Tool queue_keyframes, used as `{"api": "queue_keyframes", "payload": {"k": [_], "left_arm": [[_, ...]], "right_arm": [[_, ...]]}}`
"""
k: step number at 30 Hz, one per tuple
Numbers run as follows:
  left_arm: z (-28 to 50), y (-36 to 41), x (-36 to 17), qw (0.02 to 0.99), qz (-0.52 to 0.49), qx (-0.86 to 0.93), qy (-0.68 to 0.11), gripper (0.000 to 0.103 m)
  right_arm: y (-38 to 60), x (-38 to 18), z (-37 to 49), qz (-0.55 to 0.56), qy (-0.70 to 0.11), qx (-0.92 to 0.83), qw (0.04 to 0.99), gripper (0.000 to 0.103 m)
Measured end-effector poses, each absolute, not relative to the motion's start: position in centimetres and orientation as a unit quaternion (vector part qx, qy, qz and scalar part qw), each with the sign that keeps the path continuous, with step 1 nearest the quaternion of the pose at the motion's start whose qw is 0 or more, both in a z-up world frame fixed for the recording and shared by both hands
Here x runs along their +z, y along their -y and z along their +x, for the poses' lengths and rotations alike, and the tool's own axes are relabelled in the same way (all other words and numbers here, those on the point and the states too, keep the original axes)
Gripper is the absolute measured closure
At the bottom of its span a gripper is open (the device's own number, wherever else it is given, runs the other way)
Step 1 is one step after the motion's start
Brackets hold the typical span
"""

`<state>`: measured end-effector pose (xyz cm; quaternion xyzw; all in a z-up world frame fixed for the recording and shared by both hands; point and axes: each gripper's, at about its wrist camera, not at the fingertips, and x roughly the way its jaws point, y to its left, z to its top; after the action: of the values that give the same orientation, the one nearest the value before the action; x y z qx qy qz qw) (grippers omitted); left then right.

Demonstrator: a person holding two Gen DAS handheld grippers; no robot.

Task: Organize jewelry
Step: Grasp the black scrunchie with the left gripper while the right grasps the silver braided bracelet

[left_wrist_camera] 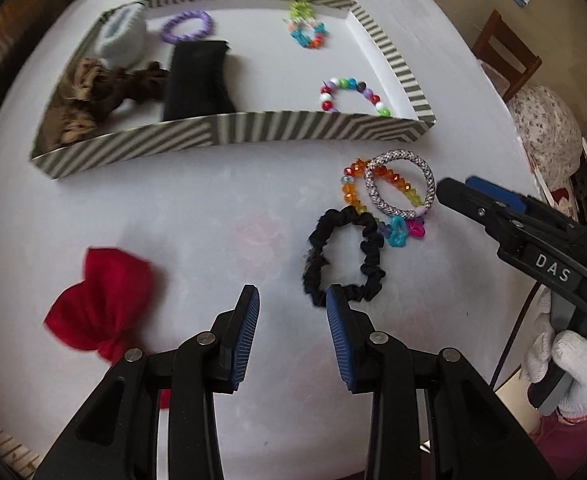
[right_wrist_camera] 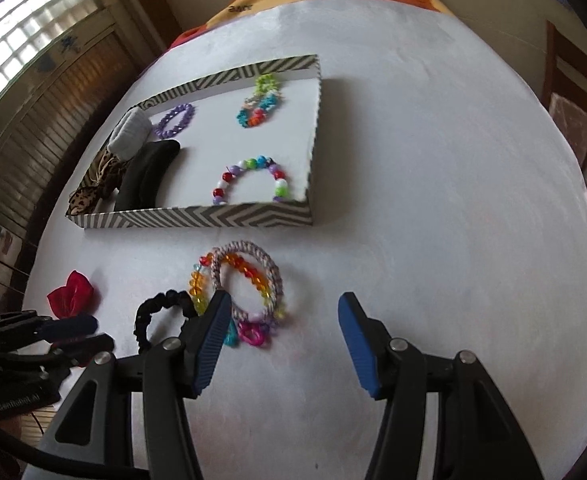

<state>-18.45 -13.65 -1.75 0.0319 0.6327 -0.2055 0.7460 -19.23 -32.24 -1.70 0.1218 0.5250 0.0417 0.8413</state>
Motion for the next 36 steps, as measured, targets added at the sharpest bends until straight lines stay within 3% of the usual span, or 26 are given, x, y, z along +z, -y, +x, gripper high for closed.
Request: {"api": "queue_keyframes", "payload": {"k": [6,13,14,16,18,36], "left_arm": [[-17.3,15.1,-3.1,0.738,0.042,-0.206,-0.641,0.076],[-17.2,16.4,-3.5,0.744,0.07,-0.213,-0.629,0.076],[-17.2,16.4,-3.4,0.744,0.067,-0.216,-0.629,0.077],[-17.1,16.0,-3.5,0.746,0.053,-0.222,-0.626,0.096],[-17.0,15.7,-3.5,0.745,0.05,-0.223,-0.627,0.102],[-15.8,12.9,4.2,0.797,0.035,-0.221,-0.56,0.103]], "right_arm": [[31.6,-2.5,-17.4,0.094,-0.53,0.062,0.841,0.048],[31.2,-3.6,-16.4,0.09,-0.541,0.089,0.831,0.091],[31.2,-3.3,-16.5,0.092,-0.538,0.088,0.833,0.092],[31.5,-2.5,-17.1,0.107,-0.526,0.095,0.838,0.094],[31.9,-1.6,-17.6,0.12,-0.517,0.097,0.842,0.094],[32.8,4.0,-19.2,0.138,-0.465,0.101,0.869,0.094]]}}
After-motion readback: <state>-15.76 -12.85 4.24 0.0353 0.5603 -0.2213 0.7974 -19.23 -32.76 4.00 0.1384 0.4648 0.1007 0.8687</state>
